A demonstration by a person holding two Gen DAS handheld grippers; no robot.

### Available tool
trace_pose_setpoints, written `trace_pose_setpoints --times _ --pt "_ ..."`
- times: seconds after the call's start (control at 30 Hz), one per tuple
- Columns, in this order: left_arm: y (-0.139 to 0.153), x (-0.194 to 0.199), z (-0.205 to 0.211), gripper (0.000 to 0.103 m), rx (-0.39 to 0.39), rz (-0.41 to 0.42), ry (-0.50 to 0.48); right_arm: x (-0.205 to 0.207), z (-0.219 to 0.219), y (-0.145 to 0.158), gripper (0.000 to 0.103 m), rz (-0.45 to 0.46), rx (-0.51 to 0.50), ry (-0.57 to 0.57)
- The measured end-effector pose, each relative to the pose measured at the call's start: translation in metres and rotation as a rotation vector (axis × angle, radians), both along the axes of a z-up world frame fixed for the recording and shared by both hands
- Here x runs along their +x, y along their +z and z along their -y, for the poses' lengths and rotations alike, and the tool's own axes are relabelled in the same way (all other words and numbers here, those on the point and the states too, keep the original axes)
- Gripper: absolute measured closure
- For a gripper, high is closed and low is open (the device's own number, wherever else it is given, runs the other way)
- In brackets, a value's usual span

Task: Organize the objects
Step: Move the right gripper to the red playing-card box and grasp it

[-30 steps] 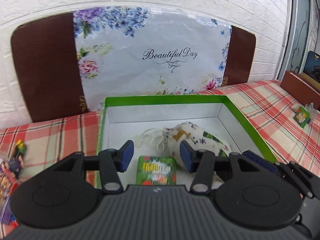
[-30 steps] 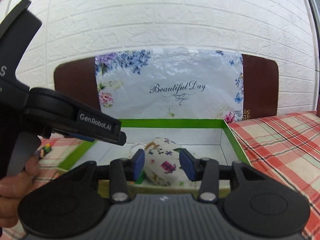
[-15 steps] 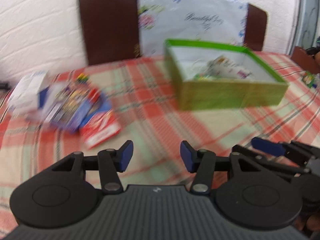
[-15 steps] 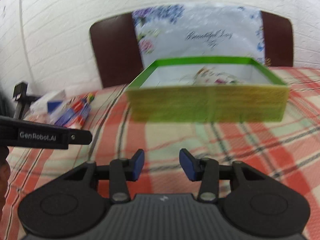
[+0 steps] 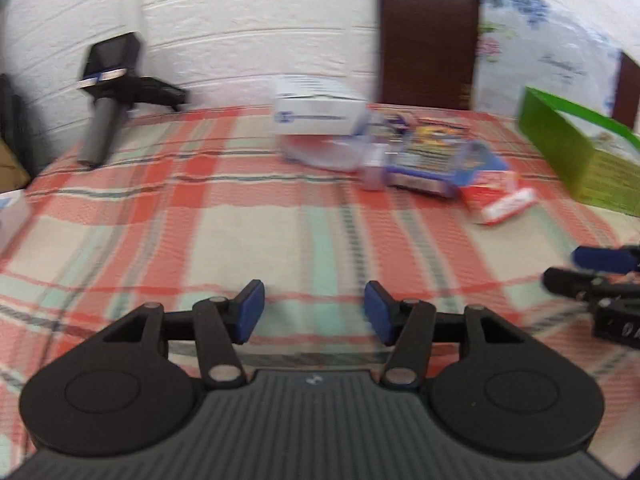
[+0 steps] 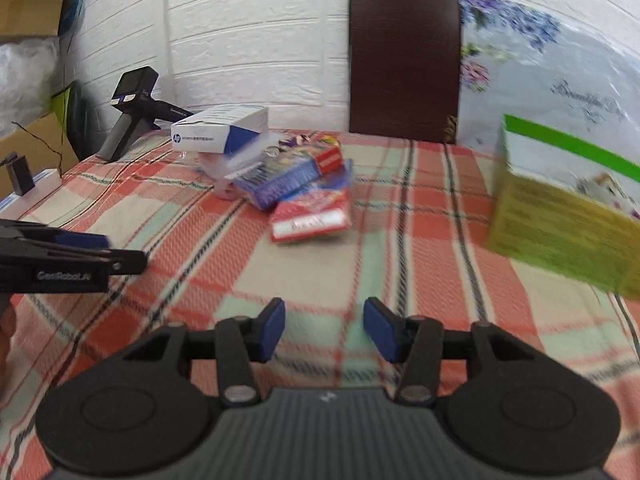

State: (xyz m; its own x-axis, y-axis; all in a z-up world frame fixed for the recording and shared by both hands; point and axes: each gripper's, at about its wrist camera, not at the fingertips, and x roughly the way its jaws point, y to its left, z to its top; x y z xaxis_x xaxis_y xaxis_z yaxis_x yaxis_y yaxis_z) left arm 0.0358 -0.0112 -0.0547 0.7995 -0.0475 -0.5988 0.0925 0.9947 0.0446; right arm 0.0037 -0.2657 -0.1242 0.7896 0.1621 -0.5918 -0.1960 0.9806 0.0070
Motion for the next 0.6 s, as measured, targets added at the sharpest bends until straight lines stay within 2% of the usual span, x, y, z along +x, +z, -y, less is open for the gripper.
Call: trace_pose_setpoints --times 0.07,0.1,0.13,0.2,0.33,0.47,0.6 --pt "-0.002 0.001 -0.015 0.044 -0.028 0.019 0.022 0.015 -0.011 0.002 0.055 0.027 -0.031 -0.002" --pt "-0.003 0.000 -0.019 0.044 -0.041 0.026 0.028 0.023 -0.016 0.003 0.049 0.039 -0.043 -0.007" --pt "-0.003 0.000 -0.021 0.044 -0.050 0.030 0.030 0.031 -0.021 0.003 0.038 0.052 -0.053 -0.010" --pt "-0.005 -0.003 -0.020 0.044 -0.049 0.046 0.030 0.044 -0.031 0.004 0.031 0.083 -0.089 -0.010" --pt "-0.008 -0.007 -0.015 0.042 -0.025 0.075 0.026 0.074 -0.046 -0.004 0.033 0.062 -0.171 -0.028" --pt "-0.009 -0.007 -0.019 0.041 -0.044 0.079 0.023 0.085 -0.040 -0.007 0.041 0.032 -0.121 -0.054" --pt "-0.009 -0.007 -0.017 0.040 -0.030 0.083 0.019 0.074 -0.033 -0.008 0.042 0.019 -0.086 -0.046"
